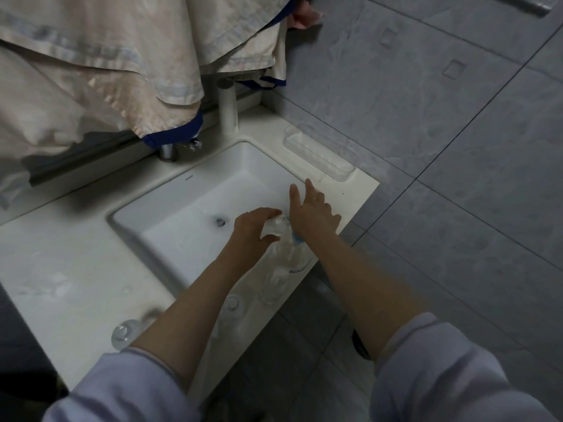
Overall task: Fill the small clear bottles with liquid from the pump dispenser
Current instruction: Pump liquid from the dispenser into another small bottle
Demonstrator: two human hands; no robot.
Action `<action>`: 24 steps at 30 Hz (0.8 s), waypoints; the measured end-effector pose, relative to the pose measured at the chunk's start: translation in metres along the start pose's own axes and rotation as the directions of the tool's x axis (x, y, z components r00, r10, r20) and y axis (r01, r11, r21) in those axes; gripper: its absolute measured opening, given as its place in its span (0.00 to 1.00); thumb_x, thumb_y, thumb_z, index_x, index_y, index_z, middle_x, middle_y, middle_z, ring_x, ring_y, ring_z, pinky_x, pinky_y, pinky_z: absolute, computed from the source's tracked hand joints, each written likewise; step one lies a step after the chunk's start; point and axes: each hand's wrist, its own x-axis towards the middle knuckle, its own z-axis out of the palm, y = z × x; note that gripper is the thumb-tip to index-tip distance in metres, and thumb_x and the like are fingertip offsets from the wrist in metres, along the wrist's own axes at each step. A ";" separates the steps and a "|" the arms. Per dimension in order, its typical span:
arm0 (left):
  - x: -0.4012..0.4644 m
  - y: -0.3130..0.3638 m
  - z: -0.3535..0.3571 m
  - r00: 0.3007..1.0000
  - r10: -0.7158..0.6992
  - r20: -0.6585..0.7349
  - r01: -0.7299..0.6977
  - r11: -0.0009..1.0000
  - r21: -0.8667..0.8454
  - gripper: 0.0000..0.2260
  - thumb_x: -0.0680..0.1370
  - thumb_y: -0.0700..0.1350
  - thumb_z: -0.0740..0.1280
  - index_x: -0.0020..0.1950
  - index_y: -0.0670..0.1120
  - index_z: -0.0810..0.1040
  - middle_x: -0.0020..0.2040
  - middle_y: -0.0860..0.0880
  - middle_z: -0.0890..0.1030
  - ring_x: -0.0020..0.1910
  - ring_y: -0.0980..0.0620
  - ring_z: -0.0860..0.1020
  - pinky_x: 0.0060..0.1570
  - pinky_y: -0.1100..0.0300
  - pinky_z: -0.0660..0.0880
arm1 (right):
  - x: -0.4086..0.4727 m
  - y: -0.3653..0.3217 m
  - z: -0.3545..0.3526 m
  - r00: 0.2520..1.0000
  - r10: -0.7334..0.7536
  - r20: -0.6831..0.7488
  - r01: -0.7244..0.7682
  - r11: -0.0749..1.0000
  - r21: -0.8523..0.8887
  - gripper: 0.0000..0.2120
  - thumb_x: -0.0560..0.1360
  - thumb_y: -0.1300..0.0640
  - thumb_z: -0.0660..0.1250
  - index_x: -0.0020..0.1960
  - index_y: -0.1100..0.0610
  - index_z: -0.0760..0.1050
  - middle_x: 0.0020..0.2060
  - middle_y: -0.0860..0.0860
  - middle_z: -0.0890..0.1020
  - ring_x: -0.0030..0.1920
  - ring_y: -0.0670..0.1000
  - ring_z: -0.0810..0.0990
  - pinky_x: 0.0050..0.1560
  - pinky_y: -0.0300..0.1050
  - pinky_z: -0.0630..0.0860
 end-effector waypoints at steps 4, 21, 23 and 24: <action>-0.001 -0.007 -0.004 0.994 0.048 -0.102 -0.048 0.999 0.009 0.20 0.73 0.45 0.70 0.64 0.51 0.72 0.64 0.46 0.75 0.64 0.49 0.72 0.64 0.58 0.65 | 0.004 -0.002 -0.007 1.000 -0.023 0.011 0.023 1.000 0.001 0.33 0.76 0.33 0.35 0.77 0.46 0.41 0.76 0.53 0.56 0.72 0.60 0.61 0.70 0.65 0.52; 0.002 -0.001 -0.004 0.991 0.066 -0.114 -0.062 0.998 0.030 0.20 0.74 0.46 0.68 0.65 0.45 0.71 0.64 0.44 0.75 0.64 0.47 0.71 0.65 0.58 0.65 | 0.003 -0.003 -0.013 0.999 -0.038 -0.009 0.038 0.999 0.010 0.33 0.76 0.33 0.36 0.77 0.46 0.43 0.76 0.53 0.57 0.72 0.59 0.62 0.69 0.64 0.54; 0.000 -0.003 -0.004 0.989 0.069 -0.134 -0.069 0.998 0.010 0.20 0.73 0.42 0.70 0.65 0.47 0.72 0.64 0.45 0.75 0.64 0.48 0.71 0.64 0.58 0.65 | 0.002 -0.003 -0.010 1.000 -0.019 0.003 0.019 1.000 0.008 0.32 0.77 0.34 0.36 0.77 0.47 0.42 0.75 0.53 0.58 0.71 0.60 0.63 0.69 0.64 0.54; 0.000 -0.002 -0.004 0.990 0.062 -0.129 -0.059 0.998 0.020 0.20 0.74 0.42 0.69 0.65 0.46 0.72 0.64 0.45 0.75 0.64 0.48 0.71 0.65 0.58 0.65 | 0.002 -0.004 -0.008 1.000 -0.014 0.004 0.014 1.000 0.002 0.32 0.77 0.34 0.36 0.77 0.47 0.43 0.75 0.53 0.58 0.71 0.59 0.63 0.69 0.64 0.54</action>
